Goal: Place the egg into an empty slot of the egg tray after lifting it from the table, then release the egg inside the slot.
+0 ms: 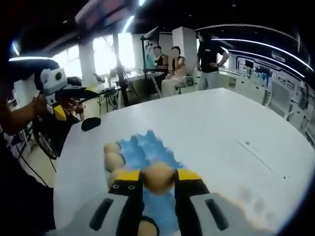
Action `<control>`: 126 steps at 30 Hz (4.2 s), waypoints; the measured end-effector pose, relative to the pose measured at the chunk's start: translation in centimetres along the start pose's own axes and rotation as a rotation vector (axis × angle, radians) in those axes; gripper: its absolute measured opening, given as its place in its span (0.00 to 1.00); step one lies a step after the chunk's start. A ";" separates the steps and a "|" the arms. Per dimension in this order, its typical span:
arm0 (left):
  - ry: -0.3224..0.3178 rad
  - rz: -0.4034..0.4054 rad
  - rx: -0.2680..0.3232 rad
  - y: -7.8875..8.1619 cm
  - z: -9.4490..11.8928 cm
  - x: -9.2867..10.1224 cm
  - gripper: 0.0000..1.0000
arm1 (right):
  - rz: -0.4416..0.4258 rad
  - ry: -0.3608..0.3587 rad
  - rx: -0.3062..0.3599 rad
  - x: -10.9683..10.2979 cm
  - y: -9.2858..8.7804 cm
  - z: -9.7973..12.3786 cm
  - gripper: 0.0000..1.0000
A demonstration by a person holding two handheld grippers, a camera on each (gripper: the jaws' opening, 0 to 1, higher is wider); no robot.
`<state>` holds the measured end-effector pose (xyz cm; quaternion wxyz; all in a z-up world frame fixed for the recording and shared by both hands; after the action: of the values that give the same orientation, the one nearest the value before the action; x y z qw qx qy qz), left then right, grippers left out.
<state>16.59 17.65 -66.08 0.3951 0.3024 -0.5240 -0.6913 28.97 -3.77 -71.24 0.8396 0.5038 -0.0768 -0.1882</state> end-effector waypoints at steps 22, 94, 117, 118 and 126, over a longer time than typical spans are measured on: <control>-0.003 -0.002 -0.012 -0.2 -0.1 -0.7 0.75 | 0.015 0.129 0.033 -4.3 3.1 -7.6 0.24; 0.003 -0.014 0.013 0.5 0.1 -1.4 0.74 | 0.087 0.144 0.065 -5.4 1.8 -10.4 0.31; -0.015 -0.023 0.015 1.0 -0.4 -0.8 0.73 | 0.049 -0.011 0.120 -1.2 -0.5 -1.8 0.31; -0.017 -0.025 0.015 1.0 -0.4 -0.8 0.73 | 0.046 -0.012 0.118 -1.1 -0.6 -1.5 0.31; -0.018 -0.027 0.019 1.2 -0.6 -0.8 0.73 | 0.026 -0.079 0.113 0.5 -2.0 1.5 0.31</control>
<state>17.73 17.85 -65.10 0.3780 0.3070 -0.5298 -0.6944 28.54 -6.01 -72.31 0.8086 0.5415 -0.1267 -0.1923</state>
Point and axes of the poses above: the point that each gripper's makers call its tool centre point, and the gripper's own axes: z roughly backward along the fingers, x roughly to its right, y roughly out of its top, the point moved 4 cm from there along z, roughly backward along the fingers, and after that the axes turned 3 degrees about x, right-handed, at the moved point
